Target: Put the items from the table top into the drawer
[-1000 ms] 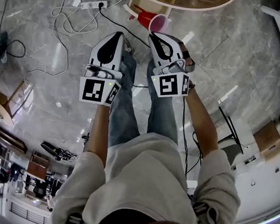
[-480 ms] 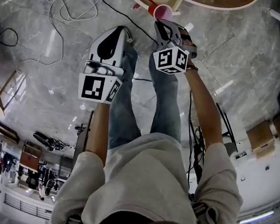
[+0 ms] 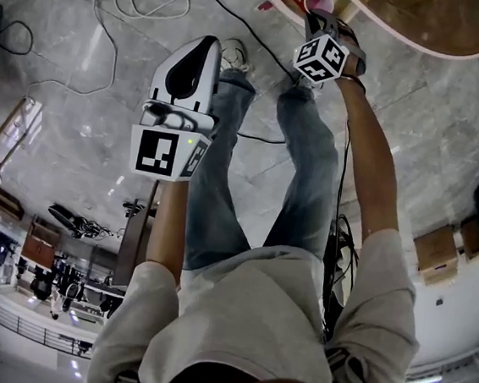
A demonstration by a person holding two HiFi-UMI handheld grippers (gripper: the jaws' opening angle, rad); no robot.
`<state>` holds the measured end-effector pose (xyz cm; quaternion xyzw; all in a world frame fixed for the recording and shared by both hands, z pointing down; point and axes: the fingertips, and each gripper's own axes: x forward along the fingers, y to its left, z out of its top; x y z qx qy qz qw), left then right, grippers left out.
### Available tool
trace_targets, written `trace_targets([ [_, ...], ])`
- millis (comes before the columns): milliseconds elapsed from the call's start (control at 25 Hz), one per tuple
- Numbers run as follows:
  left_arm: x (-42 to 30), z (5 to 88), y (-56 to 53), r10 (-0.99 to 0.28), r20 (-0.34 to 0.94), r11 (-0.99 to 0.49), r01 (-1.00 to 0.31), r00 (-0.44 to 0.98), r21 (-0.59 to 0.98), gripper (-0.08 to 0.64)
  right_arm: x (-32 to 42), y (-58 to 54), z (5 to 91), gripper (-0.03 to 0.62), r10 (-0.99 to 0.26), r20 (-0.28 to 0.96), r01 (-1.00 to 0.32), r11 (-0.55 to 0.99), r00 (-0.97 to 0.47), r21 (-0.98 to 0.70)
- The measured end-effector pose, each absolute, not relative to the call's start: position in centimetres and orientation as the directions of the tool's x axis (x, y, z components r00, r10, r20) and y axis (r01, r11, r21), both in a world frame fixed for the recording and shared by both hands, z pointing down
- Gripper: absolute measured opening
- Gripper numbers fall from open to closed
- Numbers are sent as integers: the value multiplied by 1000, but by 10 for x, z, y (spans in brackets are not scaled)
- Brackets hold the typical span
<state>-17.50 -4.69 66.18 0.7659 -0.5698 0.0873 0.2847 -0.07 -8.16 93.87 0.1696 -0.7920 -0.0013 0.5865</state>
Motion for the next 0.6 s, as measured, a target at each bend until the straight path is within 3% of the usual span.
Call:
trace_targets([
  [600, -216, 708, -51, -844, 467, -141, -950, 262, 278, 15, 6, -103, 1040, 34, -213, 971, -177, 965, -112, 191],
])
